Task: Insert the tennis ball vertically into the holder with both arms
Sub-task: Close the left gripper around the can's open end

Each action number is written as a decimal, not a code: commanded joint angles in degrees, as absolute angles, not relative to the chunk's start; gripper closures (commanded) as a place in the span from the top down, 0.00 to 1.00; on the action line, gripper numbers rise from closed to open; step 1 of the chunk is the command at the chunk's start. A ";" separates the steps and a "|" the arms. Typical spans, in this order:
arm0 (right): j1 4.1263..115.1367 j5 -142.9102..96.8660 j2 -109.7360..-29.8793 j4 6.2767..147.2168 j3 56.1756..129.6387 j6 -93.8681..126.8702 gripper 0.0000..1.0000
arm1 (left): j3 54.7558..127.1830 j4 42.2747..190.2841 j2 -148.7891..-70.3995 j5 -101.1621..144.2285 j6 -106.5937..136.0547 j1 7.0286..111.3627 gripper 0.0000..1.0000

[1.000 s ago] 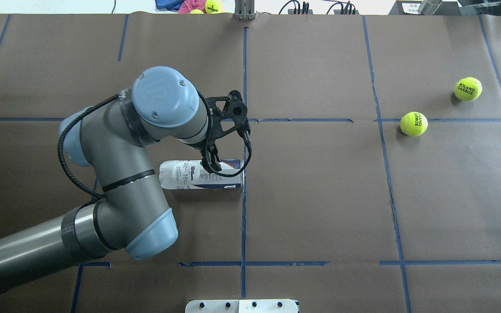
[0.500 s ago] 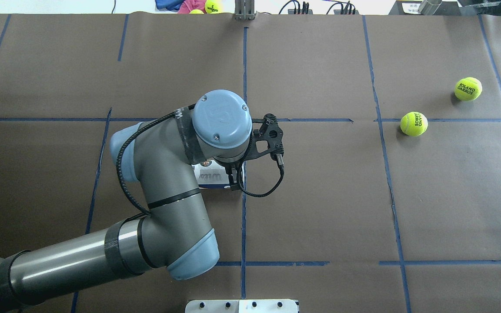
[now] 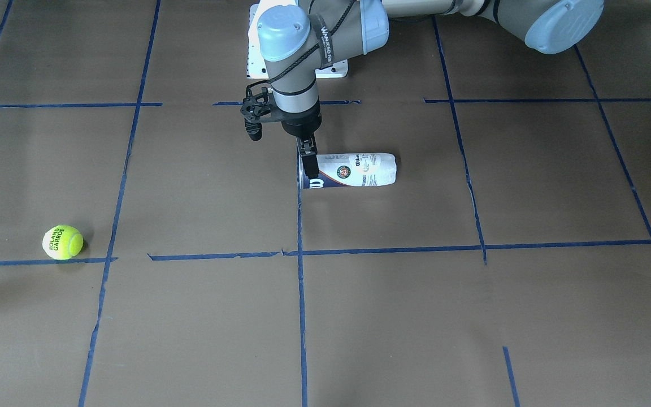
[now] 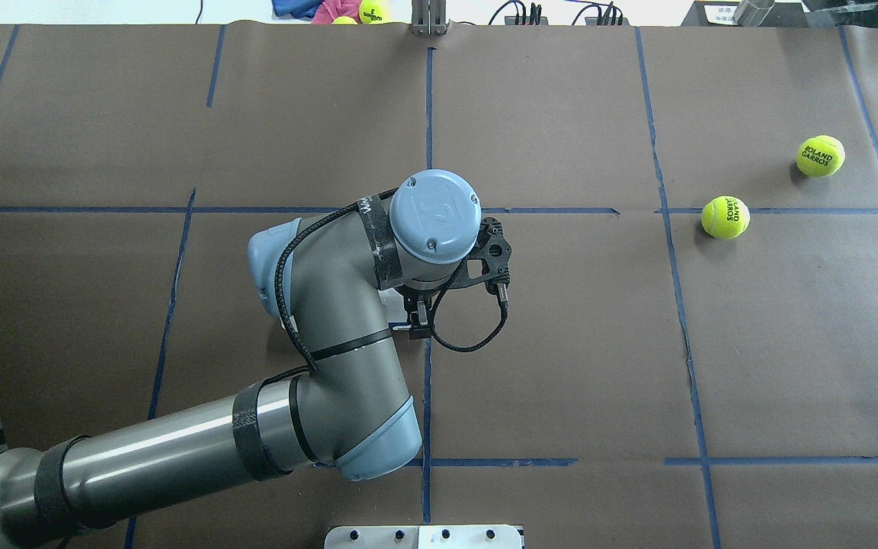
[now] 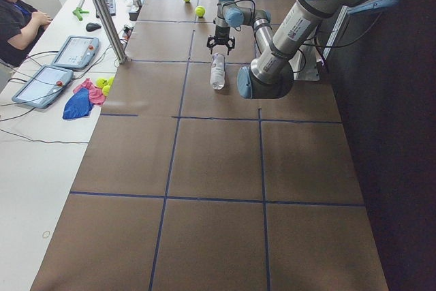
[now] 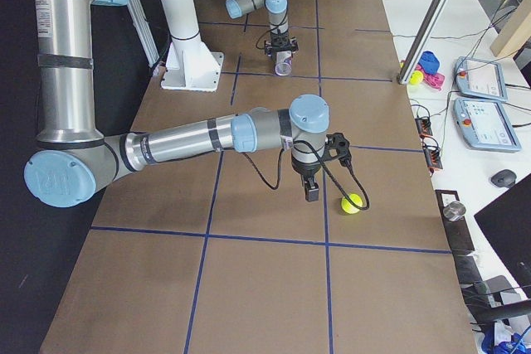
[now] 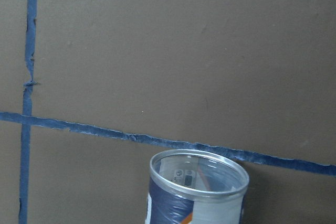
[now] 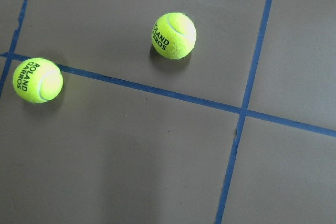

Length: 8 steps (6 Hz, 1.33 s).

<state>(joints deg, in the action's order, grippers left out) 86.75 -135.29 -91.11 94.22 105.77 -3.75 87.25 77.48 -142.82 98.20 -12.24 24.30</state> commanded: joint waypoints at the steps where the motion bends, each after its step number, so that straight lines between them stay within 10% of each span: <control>1: 86.75 -135.26 -91.14 94.22 105.65 -3.69 1.00 | 85.70 77.52 -142.74 98.17 -12.22 23.12 1.00; 8: 86.75 -135.26 -90.88 94.22 105.73 -3.69 1.00 | 81.57 82.97 -141.16 98.26 -10.21 22.85 1.00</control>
